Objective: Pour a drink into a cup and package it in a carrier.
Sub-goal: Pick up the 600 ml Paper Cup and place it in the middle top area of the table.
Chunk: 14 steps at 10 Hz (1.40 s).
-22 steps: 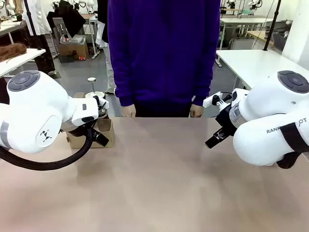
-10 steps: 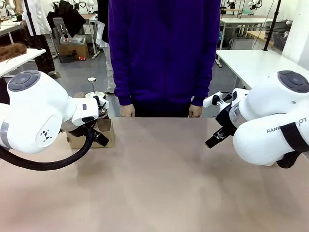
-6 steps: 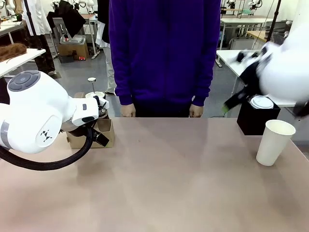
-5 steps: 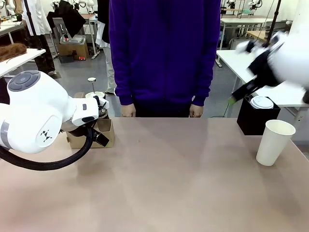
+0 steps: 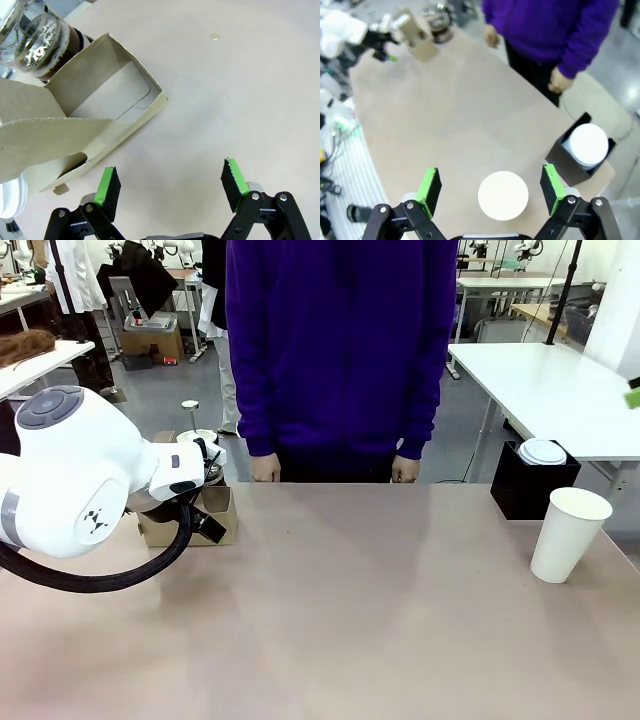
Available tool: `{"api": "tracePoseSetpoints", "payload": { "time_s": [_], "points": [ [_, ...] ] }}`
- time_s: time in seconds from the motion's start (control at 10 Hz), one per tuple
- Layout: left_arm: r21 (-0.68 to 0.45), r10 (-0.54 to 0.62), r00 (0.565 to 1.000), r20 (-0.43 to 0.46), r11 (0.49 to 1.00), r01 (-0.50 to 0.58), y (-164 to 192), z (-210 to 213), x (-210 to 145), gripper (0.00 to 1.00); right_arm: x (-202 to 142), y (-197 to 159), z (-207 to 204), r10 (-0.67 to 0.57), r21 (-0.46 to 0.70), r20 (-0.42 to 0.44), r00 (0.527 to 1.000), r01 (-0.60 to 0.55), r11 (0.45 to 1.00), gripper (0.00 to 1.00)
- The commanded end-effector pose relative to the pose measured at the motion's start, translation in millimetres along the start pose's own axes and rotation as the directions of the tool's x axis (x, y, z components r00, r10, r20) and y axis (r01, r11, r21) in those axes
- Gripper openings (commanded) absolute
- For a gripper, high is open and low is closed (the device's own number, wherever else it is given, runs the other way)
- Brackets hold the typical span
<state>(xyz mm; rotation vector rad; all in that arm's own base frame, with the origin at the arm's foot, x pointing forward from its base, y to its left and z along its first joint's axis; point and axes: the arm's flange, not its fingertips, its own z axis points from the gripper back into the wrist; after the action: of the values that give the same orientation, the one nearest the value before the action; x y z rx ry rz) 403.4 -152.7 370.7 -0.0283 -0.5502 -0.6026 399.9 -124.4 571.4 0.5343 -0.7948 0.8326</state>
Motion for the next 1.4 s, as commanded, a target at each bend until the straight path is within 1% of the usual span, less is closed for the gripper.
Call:
{"api": "tracePoseSetpoints", "payload": {
  "time_s": [0.0,0.1,0.2,0.3,0.4,0.5,0.6,0.8,0.9,1.0,1.1,1.2,1.3],
  "points": [
    [0.000,0.002,1.000,0.000,1.000,-0.002,0.5,0.1,-0.4,1.00,-38.7,-35.7,-1.0,0.069,0.135,0.083,0.994,-0.080,0.988,1.00],
    [0.000,0.002,1.000,0.000,1.000,-0.002,0.5,0.1,-0.4,1.00,-68.9,-45.4,-1.8,0.119,0.121,0.180,0.976,-0.142,0.982,1.00],
    [0.000,0.002,1.000,0.000,1.000,-0.002,0.5,0.1,-0.4,1.00,-93.5,-54.5,-5.0,0.121,0.135,0.251,0.961,-0.158,0.978,1.00],
    [0.000,0.002,1.000,0.000,1.000,-0.002,0.5,0.1,-0.4,1.00,-113.9,-63.8,-10.9,0.117,0.152,0.287,0.951,-0.166,0.974,1.00],
    [0.000,0.002,1.000,0.000,1.000,-0.002,0.5,0.1,-0.4,1.00,-124.5,-69.2,-17.7,0.129,0.160,0.302,0.945,-0.183,0.970,1.00],
    [0.000,0.002,1.000,0.000,1.000,-0.002,0.5,0.1,-0.4,1.00,-118.0,-68.2,-25.3,0.132,0.155,0.331,0.934,-0.191,0.969,1.00],
    [0.000,0.002,1.000,0.000,1.000,-0.002,0.5,0.1,-0.4,1.00,-123.1,-50.3,-6.5,0.119,0.119,0.287,0.950,-0.159,0.980,1.00],
    [0.000,0.002,1.000,0.000,1.000,-0.002,0.5,0.1,-0.4,1.00,-123.1,-50.3,-6.5,0.119,0.119,0.287,0.950,-0.159,0.980,1.00],
    [0.000,0.002,1.000,0.000,1.000,-0.002,0.5,0.1,-0.4,1.00,-135.2,-57.8,-22.2,0.105,0.140,0.299,0.949,-0.153,0.978,1.00],
    [0.000,0.002,1.000,0.000,1.000,-0.002,0.5,0.1,-0.4,1.00,-152.3,-75.4,-25.8,0.095,0.136,0.356,0.930,-0.152,0.979,1.00],
    [0.000,0.002,1.000,0.000,1.000,-0.002,0.5,0.1,-0.4,1.00,-175.1,-89.9,-29.3,0.121,0.151,0.423,0.898,-0.201,0.968,1.00],
    [0.000,0.002,1.000,0.000,1.000,-0.002,0.5,0.1,-0.4,1.00,-195.8,-95.4,-32.8,0.115,0.163,0.480,0.870,-0.217,0.962,1.00],
    [0.000,0.002,1.000,0.000,1.000,-0.002,0.5,0.1,-0.4,1.00,-213.7,-98.0,-39.6,0.121,0.153,0.517,0.847,-0.230,0.961,1.00]
  ]
}}
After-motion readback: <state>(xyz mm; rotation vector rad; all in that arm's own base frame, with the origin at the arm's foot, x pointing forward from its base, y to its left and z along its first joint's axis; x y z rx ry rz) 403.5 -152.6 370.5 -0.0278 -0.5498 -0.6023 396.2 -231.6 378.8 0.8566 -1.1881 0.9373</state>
